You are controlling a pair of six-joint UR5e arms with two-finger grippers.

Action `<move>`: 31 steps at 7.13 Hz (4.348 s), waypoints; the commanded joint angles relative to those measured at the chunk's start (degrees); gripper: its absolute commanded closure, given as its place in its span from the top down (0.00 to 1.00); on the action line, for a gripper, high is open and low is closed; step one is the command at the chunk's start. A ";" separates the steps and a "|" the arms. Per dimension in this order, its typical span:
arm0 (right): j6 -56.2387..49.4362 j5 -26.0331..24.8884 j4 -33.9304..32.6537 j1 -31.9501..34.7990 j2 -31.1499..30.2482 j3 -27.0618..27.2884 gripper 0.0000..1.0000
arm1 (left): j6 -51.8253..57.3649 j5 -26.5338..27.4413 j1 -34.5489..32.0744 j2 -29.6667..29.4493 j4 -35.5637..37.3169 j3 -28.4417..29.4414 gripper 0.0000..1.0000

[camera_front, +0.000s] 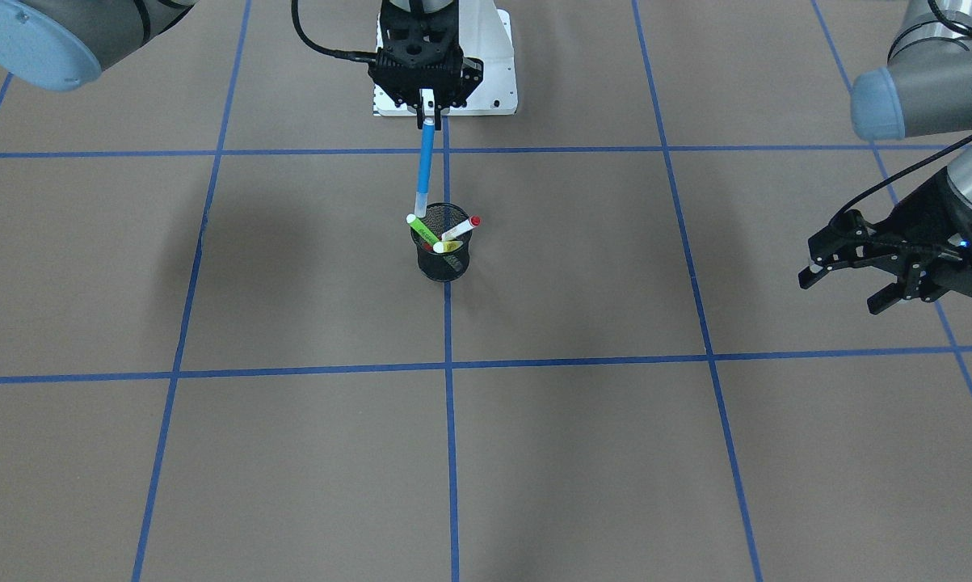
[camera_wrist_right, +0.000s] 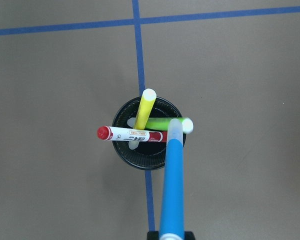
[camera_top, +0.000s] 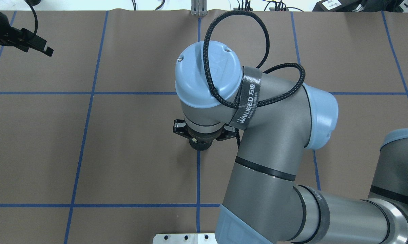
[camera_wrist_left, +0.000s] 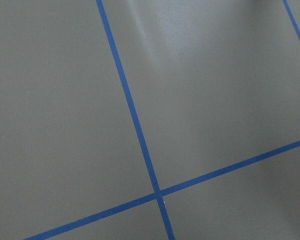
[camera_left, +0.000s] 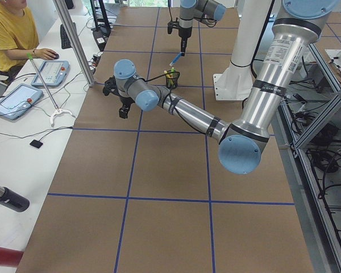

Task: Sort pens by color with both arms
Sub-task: 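Lower the right gripper and grasp the blue marker in the cup, then lift the blue marker out and carry it farther from the robot, then release the blue marker on the table while the left arm approaches the cup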

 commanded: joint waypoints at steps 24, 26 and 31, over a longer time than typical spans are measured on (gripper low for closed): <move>-15.64 2.81 57.15 20.82 -12.66 -38.06 0.99 | -23.07 0.35 8.15 -9.36 1.14 -0.18 1.00; -17.04 11.57 50.40 23.92 -13.71 -35.70 0.99 | -28.19 1.05 13.59 -14.20 1.14 1.31 1.00; -32.61 15.63 30.06 28.85 -19.86 -23.30 1.00 | -32.35 -0.33 24.51 -26.67 5.16 14.29 1.00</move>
